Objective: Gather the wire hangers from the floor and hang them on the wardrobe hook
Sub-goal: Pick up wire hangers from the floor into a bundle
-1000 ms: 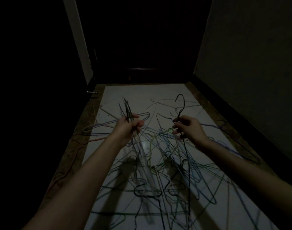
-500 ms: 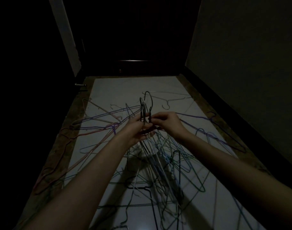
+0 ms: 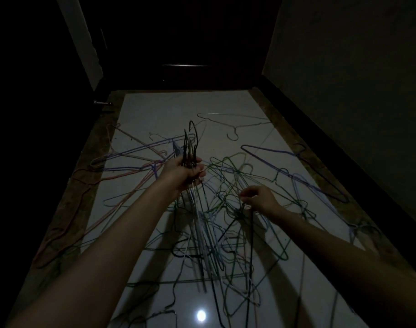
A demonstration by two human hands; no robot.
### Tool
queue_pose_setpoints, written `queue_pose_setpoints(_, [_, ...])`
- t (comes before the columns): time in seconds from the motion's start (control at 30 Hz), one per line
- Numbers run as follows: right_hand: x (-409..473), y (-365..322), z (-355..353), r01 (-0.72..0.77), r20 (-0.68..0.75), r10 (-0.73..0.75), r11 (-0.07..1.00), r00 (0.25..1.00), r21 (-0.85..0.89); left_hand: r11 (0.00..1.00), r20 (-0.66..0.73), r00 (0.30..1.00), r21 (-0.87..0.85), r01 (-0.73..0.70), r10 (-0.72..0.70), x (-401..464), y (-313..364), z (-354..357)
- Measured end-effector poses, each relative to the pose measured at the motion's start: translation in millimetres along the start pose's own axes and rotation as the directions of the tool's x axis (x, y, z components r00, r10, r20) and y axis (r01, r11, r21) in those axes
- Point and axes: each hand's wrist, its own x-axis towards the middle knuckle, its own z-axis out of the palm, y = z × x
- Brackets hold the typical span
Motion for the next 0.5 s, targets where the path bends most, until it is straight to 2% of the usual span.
queue_pose_setpoints(0.13, [9,28,-2,-0.026,0.003,0.028,0.974,1.000,-0.227,0.996,0.006,0.998,0.074,-0.055,0.055,5,-2,5])
queue_pose_setpoints(0.3, [17,42,0,-0.033,-0.005,0.033,0.959,0.999,-0.283,0.997,0.041,0.997,0.042,-0.061,0.059,17,-9,12])
queue_pose_setpoints(0.4, [24,54,8,-0.051,0.014,0.056,0.969,0.998,-0.242,0.991,0.062,0.996,0.111,-0.068,0.062,21,-11,15])
queue_pose_setpoints(0.5, [32,63,17,-0.065,-0.023,0.061,0.959,0.998,-0.275,0.988,0.079,0.993,0.122,-0.098,0.088,22,-13,19])
